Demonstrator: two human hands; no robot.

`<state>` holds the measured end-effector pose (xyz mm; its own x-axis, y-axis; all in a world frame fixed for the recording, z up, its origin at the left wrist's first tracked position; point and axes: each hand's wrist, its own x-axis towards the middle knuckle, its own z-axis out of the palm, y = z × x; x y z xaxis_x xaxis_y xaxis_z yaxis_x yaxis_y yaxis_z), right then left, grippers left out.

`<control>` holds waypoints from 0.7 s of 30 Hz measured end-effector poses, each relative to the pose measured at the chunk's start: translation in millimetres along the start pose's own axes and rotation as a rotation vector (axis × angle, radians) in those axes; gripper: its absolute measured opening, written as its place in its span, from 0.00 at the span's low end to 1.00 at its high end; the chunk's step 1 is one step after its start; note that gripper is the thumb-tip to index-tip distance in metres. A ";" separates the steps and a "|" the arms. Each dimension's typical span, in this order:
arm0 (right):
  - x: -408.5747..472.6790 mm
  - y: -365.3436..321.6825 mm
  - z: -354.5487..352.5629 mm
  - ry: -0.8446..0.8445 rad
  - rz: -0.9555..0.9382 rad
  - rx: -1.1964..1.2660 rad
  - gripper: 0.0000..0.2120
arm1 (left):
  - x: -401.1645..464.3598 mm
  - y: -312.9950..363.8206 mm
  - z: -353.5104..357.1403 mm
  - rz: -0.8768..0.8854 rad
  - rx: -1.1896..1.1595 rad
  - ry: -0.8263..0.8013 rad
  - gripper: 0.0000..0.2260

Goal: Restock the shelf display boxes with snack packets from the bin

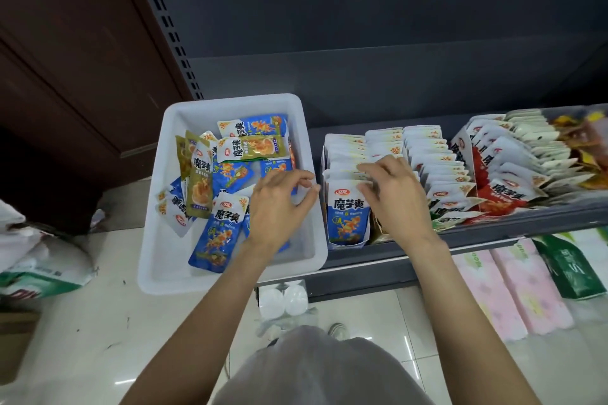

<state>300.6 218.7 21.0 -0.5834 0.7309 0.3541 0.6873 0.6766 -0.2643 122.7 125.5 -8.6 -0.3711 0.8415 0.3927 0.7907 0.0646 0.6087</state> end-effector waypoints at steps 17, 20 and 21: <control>44.1 -142.5 127.4 -0.810 0.064 -0.093 0.32 | -30.2 -118.6 -57.1 -0.386 0.456 -0.637 0.29; 39.9 -142.4 141.8 -0.827 0.080 -0.073 0.35 | -29.9 -122.9 -55.9 -0.367 0.496 -0.709 0.29; 39.8 -142.0 142.4 -0.816 0.084 -0.023 0.35 | -29.6 -122.8 -55.0 -0.355 0.513 -0.719 0.27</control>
<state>118.2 164.4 -55.1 -0.6547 0.6201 -0.4322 0.7463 0.6210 -0.2395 9.8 63.1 -57.0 -0.3777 0.8449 -0.3789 0.8701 0.4638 0.1669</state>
